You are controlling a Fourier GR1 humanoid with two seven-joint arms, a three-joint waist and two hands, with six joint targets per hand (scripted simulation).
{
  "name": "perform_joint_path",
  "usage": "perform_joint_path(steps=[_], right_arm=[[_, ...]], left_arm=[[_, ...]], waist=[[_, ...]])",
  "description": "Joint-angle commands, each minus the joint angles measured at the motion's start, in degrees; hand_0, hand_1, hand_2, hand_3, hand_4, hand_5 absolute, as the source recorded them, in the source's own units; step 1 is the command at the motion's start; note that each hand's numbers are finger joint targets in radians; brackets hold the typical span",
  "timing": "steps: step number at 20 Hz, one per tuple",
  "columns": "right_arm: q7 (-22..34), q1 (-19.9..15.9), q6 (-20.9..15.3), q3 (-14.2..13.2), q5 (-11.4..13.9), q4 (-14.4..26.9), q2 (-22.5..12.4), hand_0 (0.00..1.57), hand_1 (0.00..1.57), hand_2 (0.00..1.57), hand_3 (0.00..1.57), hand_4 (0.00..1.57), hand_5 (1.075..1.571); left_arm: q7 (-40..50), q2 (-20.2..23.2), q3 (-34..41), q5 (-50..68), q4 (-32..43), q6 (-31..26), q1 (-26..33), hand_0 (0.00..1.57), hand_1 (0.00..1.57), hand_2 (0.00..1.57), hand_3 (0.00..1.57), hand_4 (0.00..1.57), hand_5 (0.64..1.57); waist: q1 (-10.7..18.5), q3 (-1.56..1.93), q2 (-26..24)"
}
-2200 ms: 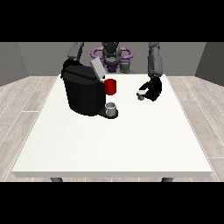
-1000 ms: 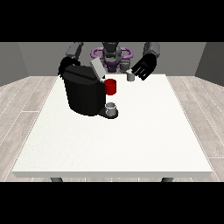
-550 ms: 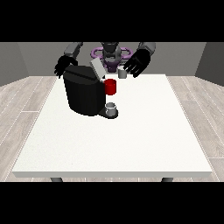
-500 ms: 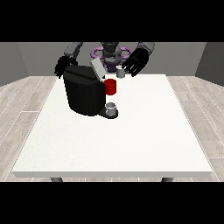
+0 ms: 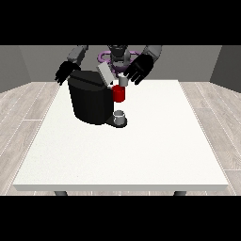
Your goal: Insert the coffee pod into the coffee machine and close the lid
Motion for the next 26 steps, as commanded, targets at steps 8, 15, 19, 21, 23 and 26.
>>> perform_joint_path(steps=[8, 15, 19, 21, 23, 26], right_arm=[[-2.1, 0.5, -1.9, 0.7, 0.8, 0.4, 2.2, 0.00, 0.00, 0.00, 0.00, 0.51, 1.571], [-1.1, -1.6, 0.0, -2.3, -1.7, 1.5, -0.4, 0.00, 0.00, 0.00, 0.00, 0.51, 1.571], [-2.3, 1.7, -0.7, -0.2, -1.1, 0.5, 2.1, 0.00, 0.00, 0.00, 0.00, 0.44, 1.571], [-3.6, 1.5, 1.4, -1.6, -2.3, 1.4, 0.3, 0.00, 0.00, 0.00, 0.00, 0.46, 1.571], [-4.8, 3.6, 0.7, -1.0, -1.1, 0.1, 0.4, 0.00, 0.00, 0.00, 0.00, 0.44, 1.571], [-2.1, -1.2, 0.8, -4.0, -2.7, 2.7, -1.7, 0.00, 0.00, 0.00, 0.00, 0.42, 1.571]], left_arm=[[-0.8, -0.3, -0.1, -1.0, 0.9, -0.4, -1.0, 1.23, 1.23, 1.28, 1.21, 0.51, 1.571], [0.9, -2.5, -1.0, -2.2, 0.5, 0.1, -1.8, 1.19, 1.19, 1.26, 1.20, 0.49, 1.571], [0.8, -3.7, -0.5, -1.7, 1.6, 0.0, -0.3, 1.20, 1.20, 1.28, 1.21, 0.52, 1.571], [1.3, -4.8, -1.4, -3.0, 1.2, 2.1, 0.2, 1.16, 1.16, 1.24, 1.18, 0.51, 1.571], [-2.0, -1.7, -0.2, -2.5, 1.6, 1.5, 1.8, 1.18, 1.18, 1.25, 1.19, 0.49, 1.571], [1.7, -2.5, -0.4, -2.4, 1.5, -1.4, -2.2, 1.22, 1.22, 1.27, 1.20, 0.49, 1.571]], waist=[[0.3, -0.01, 1.9], [0.8, 0.00, 1.4], [0.0, 0.00, 0.6], [-0.4, 0.01, 1.6], [0.1, -0.01, 1.8], [0.7, 0.01, 2.1]])
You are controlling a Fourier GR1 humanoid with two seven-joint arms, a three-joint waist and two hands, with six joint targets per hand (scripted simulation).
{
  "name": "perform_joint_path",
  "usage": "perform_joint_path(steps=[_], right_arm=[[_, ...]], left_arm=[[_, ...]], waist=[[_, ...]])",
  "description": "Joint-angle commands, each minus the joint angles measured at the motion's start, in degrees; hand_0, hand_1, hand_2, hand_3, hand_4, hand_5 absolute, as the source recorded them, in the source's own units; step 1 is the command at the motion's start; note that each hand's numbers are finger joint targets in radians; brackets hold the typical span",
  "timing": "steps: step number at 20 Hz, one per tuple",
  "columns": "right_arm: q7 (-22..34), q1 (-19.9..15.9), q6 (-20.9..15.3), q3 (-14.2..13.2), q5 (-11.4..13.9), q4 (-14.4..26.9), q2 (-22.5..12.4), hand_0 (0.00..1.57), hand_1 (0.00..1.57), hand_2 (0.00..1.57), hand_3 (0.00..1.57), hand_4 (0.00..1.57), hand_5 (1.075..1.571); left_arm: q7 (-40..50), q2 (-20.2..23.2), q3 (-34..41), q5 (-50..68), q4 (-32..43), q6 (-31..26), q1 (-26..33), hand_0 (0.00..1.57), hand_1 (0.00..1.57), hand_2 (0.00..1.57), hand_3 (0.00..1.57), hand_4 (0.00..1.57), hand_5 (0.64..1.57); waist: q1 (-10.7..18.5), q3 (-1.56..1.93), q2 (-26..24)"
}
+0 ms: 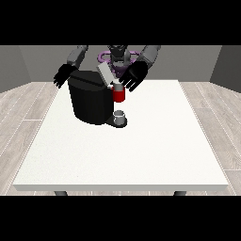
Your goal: Insert the coffee pod into the coffee machine and close the lid
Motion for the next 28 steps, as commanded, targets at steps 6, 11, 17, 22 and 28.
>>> perform_joint_path(steps=[6, 11, 17, 22, 28], right_arm=[[1.7, -4.0, -2.0, -0.1, 0.5, -0.5, 0.4, 0.00, 0.00, 0.00, 0.00, 0.42, 1.571], [-1.2, -1.0, 0.4, -0.7, -1.0, 0.7, -0.1, 0.00, 0.00, 0.00, 0.00, 0.34, 1.571], [1.0, 0.2, 0.3, 0.2, -0.7, -1.3, -0.1, 0.00, 0.00, 0.00, 0.00, 0.43, 1.571], [0.0, -0.6, -1.4, 0.2, 0.7, 0.5, 0.4, 0.00, 0.00, 0.00, 0.00, 0.46, 1.571], [2.2, 3.8, -1.9, 3.1, 1.6, -2.6, 2.3, 0.00, 0.00, 0.00, 0.00, 0.42, 1.571]], left_arm=[[-0.8, 0.1, 0.5, -0.4, 1.1, -0.2, -1.5, 1.22, 1.22, 1.25, 1.15, 0.47, 1.571], [0.4, -0.1, 0.2, -1.3, 1.0, 0.2, -1.2, 1.13, 1.13, 1.17, 1.03, 0.44, 1.571], [-1.4, 1.5, -0.2, -2.3, 1.5, -0.7, 0.6, 1.06, 1.06, 1.11, 0.94, 0.39, 1.571], [-1.6, -1.0, -1.1, -2.8, 0.3, -0.1, 0.7, 1.07, 1.07, 1.12, 0.97, 0.36, 1.571], [-5.2, 2.1, -3.4, -5.5, 2.0, -2.3, 3.2, 0.00, 0.00, 0.38, 0.11, 0.00, 1.571]], waist=[[-0.1, -0.03, 3.1], [-1.0, 0.00, 2.2], [-0.4, -0.02, -0.4], [1.6, -0.02, -0.7], [-0.2, -0.04, -2.2]])
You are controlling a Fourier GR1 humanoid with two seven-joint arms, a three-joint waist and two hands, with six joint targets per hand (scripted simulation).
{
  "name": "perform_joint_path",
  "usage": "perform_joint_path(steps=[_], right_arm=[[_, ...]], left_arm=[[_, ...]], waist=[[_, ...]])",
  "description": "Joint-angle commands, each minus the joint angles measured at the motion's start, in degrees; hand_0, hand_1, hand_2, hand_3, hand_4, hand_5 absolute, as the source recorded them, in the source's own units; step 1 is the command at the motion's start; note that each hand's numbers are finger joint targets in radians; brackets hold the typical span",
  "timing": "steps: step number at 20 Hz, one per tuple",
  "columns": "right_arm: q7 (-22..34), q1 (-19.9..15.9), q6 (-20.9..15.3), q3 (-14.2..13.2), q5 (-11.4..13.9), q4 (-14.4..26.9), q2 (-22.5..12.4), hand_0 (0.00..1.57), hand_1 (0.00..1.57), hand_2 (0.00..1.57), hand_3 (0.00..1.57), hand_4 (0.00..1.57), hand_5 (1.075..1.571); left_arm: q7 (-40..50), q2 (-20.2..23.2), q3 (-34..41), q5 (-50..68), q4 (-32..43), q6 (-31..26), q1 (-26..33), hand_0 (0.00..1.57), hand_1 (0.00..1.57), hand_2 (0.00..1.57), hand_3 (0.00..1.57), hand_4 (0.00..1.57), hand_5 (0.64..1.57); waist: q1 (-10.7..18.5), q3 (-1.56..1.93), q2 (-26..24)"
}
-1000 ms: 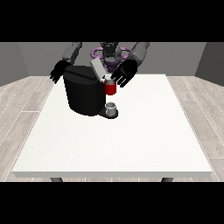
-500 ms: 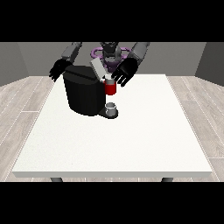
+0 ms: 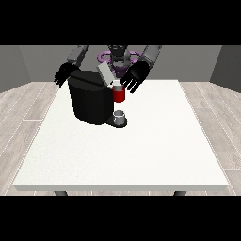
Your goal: Insert the coffee pod into the coffee machine and close the lid
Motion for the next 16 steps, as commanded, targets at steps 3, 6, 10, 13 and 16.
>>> perform_joint_path(steps=[3, 6, 10, 13, 16], right_arm=[[-4.2, -1.9, -1.4, -1.6, 0.2, 3.6, 0.5, 0.00, 0.00, 0.00, 0.00, 0.35, 1.571], [-0.8, -0.4, -1.5, -0.6, 0.8, 2.1, 0.2, 0.00, 0.00, 0.00, 0.00, 0.34, 1.571], [0.5, -0.9, -0.7, -0.2, 0.9, -0.1, -1.0, 0.00, 0.00, 0.00, 0.00, 0.38, 1.571], [-4.7, 2.9, -0.2, -1.3, -0.3, 2.3, 0.2, 0.00, 0.00, 0.00, 0.00, 0.41, 1.571], [-2.6, 1.5, -1.7, -2.7, -0.8, 5.4, 0.5, 0.00, 0.00, 0.00, 0.00, 0.38, 1.571]], left_arm=[[2.3, 0.6, -1.5, -1.9, -0.4, -3.5, -3.4, 0.00, 0.00, 0.00, 0.00, 0.00, 1.571], [1.1, -0.3, -2.6, -3.0, -0.1, -3.1, -0.4, 0.00, 0.00, 0.00, 0.00, 0.00, 1.571], [-1.6, 0.4, -1.1, -2.3, 0.0, -1.7, 0.7, 0.00, 0.00, 0.00, 0.00, 0.00, 1.571], [-2.4, 1.8, -1.0, -2.1, -0.8, -3.9, 2.0, 0.00, 0.00, 0.00, 0.00, 0.00, 1.571], [1.1, -2.7, -2.3, -2.2, -2.7, -5.0, 1.3, 0.00, 0.00, 0.00, 0.00, 0.00, 1.571]], waist=[[1.2, -0.03, 2.2], [1.0, -0.05, -0.3], [0.5, -0.07, 0.4], [2.5, -0.05, -1.2], [4.5, -0.04, -4.9]])
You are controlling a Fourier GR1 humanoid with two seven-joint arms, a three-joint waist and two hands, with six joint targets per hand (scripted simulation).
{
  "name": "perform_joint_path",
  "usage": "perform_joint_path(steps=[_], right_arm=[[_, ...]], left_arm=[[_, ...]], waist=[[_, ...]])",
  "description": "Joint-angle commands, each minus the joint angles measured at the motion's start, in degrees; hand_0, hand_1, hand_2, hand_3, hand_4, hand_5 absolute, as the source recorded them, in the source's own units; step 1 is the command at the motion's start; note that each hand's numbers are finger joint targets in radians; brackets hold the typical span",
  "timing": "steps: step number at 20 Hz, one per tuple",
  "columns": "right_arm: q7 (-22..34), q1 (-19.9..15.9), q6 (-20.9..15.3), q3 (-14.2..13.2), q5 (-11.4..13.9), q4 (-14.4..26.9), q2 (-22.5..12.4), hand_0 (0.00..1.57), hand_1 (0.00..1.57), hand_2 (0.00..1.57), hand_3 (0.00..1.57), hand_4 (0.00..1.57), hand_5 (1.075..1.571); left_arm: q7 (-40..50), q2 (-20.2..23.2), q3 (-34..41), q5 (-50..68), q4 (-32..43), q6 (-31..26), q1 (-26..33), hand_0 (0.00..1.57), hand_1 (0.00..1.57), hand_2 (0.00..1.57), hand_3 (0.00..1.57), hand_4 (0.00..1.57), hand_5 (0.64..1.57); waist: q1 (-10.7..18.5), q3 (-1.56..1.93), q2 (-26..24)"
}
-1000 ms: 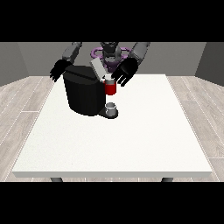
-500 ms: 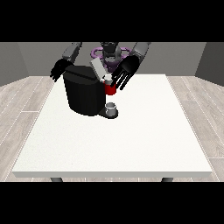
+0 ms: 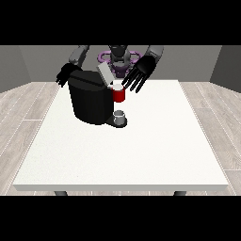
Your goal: Insert the coffee pod into the coffee machine and close the lid
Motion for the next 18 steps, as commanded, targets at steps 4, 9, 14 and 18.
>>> perform_joint_path(steps=[4, 9, 14, 18], right_arm=[[-2.1, 3.3, 0.3, -0.5, -1.0, 0.7, 0.8, 0.00, 0.00, 0.00, 0.00, 0.39, 1.571], [1.0, 7.2, 0.3, -0.5, -1.8, -1.8, 0.7, 0.00, 0.00, 0.00, 0.00, 0.40, 1.571], [-0.1, 9.3, 2.2, -2.0, -2.6, -2.3, -1.9, 0.00, 0.00, 0.00, 0.00, 0.49, 1.571], [1.0, 9.6, 7.2, -2.6, -3.3, -3.2, -6.8, 0.00, 0.00, 0.00, 0.00, 0.39, 1.571]], left_arm=[[1.2, -3.0, -0.4, -0.3, -1.3, 0.3, 4.0, 0.00, 0.00, 0.00, 0.00, 0.00, 1.571], [-1.4, -4.6, 7.1, 8.3, -0.6, -0.8, 8.3, 0.00, 0.00, 0.00, 0.00, 0.00, 1.571], [-2.9, -12.3, 15.5, 19.1, -0.5, 0.3, 14.1, 0.00, 0.00, 0.00, 0.00, 0.26, 1.571], [-3.7, -16.4, 15.4, 21.1, -1.5, -0.4, 18.8, 0.00, 0.00, 0.00, 0.00, 0.00, 1.571]], waist=[[2.0, -0.01, -4.4], [4.4, -0.07, -10.3], [8.1, -0.13, -15.9], [11.3, -0.04, -21.0]])
